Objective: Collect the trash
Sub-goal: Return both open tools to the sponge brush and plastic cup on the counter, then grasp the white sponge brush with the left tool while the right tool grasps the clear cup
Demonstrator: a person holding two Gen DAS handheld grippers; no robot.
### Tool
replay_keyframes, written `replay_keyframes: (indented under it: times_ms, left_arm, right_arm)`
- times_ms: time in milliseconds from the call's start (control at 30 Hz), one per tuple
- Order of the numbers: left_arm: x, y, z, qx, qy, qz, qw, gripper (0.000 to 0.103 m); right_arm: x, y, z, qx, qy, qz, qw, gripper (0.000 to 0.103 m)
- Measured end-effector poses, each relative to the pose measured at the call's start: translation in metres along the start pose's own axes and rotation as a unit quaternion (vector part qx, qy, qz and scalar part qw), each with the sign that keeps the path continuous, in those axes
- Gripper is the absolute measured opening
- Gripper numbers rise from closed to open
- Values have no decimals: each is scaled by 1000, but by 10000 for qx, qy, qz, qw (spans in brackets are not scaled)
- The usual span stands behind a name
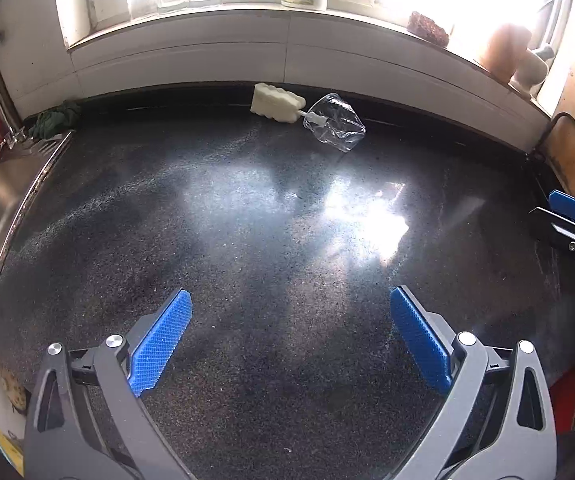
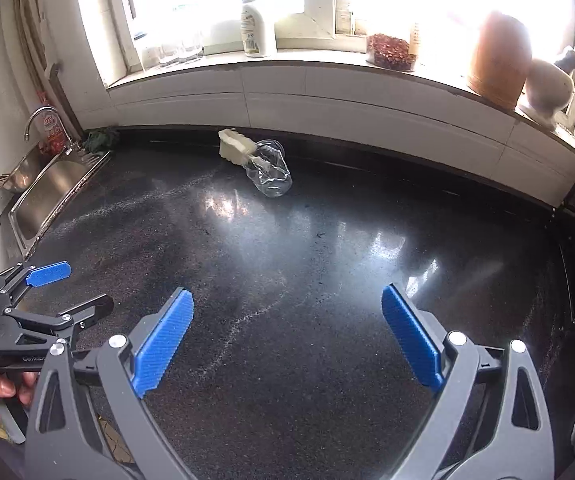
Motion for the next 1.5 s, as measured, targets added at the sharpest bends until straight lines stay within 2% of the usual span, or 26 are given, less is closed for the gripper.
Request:
replay_keyframes:
  times_ms: [300,533,767,1000,1233,1267,1367,1500]
  left_arm:
    - [-18,13,-11,208,92,-106,9997,96]
    - [-48,32,-43,423,164,-178,9988,96]
    - [-97,47,-108,558,300,-247,9977,96]
    - [-163,66,-189,919,366,-190,9949,96]
    - [-220,77,-237,1251,432,-81,9912,96]
    - [-227,77,-241,1247,437,-71,9912,96]
    - [-248,75,-244,1247,612,-27,9903,96]
    - [-259,72,-243,1281,614,44,9898,96]
  right_arm:
    - [-21,13,-12,329,40,-132,9994,92]
    - [-62,26,-33,589,109,-236,9979,92]
    - [-125,39,-65,884,200,-318,9954,92]
    - [-189,49,-99,1030,285,-584,9926,92]
    - [-239,61,-119,1165,364,-764,9896,92]
    - [-244,62,-120,1178,371,-793,9892,91]
    - [-258,67,-121,1246,473,-888,9871,78]
    - [-270,71,-122,1281,564,-967,9854,53]
Point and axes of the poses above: each gripper's, at about its wrist camera, not at the fingertips, and x roughly against the way its jaws point, y to its left, z to its underside, the point moved 4 cm from there along -x, roughly the way its jaws point, and after that the axes turned 7 degrees about z, right-handed, at the moved point
